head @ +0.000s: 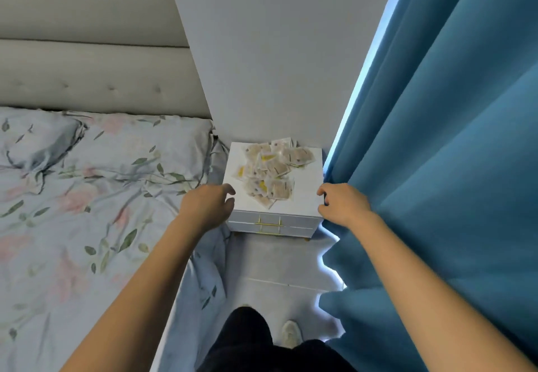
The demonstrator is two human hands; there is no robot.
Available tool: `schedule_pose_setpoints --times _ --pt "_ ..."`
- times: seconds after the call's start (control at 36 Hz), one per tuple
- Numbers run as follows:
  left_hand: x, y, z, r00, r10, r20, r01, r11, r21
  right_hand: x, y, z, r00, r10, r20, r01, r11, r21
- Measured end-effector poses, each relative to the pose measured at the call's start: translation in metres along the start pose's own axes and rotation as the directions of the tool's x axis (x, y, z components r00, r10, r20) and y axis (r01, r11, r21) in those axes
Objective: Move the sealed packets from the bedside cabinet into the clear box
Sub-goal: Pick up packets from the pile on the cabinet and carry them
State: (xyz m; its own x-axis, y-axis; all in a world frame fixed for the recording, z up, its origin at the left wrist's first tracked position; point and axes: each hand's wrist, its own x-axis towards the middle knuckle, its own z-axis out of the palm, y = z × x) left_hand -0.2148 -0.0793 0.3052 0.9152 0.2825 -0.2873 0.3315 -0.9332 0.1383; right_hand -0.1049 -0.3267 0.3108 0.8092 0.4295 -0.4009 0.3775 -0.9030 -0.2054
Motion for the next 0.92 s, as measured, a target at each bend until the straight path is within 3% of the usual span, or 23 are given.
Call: schedule_pose_setpoints --times 0.47,0.69,0.81,0.92 --pt "0.227 -0.034 0.057 0.983 0.038 0.180 -0.050 0.997 0.066 0.246 0.001 0.071 0.993 0.016 0.120 -0.022 0.999 0.050" --pt "0.266 -0.054 0.135 0.928 -0.042 0.369 0.076 0.994 -0.077 0.304 0.020 0.167 0.977 0.100 0.188 -0.163 0.918 0.360" --pt "0.279 -0.065 0.162 0.897 -0.081 0.434 0.171 0.970 -0.171 0.330 0.026 0.204 0.987 0.130 0.096 -0.158 0.901 0.404" --pt "0.293 -0.069 0.182 0.893 -0.120 0.434 0.254 0.930 -0.266 0.364 0.030 0.227 0.996 0.048 0.075 -0.074 0.918 0.390"
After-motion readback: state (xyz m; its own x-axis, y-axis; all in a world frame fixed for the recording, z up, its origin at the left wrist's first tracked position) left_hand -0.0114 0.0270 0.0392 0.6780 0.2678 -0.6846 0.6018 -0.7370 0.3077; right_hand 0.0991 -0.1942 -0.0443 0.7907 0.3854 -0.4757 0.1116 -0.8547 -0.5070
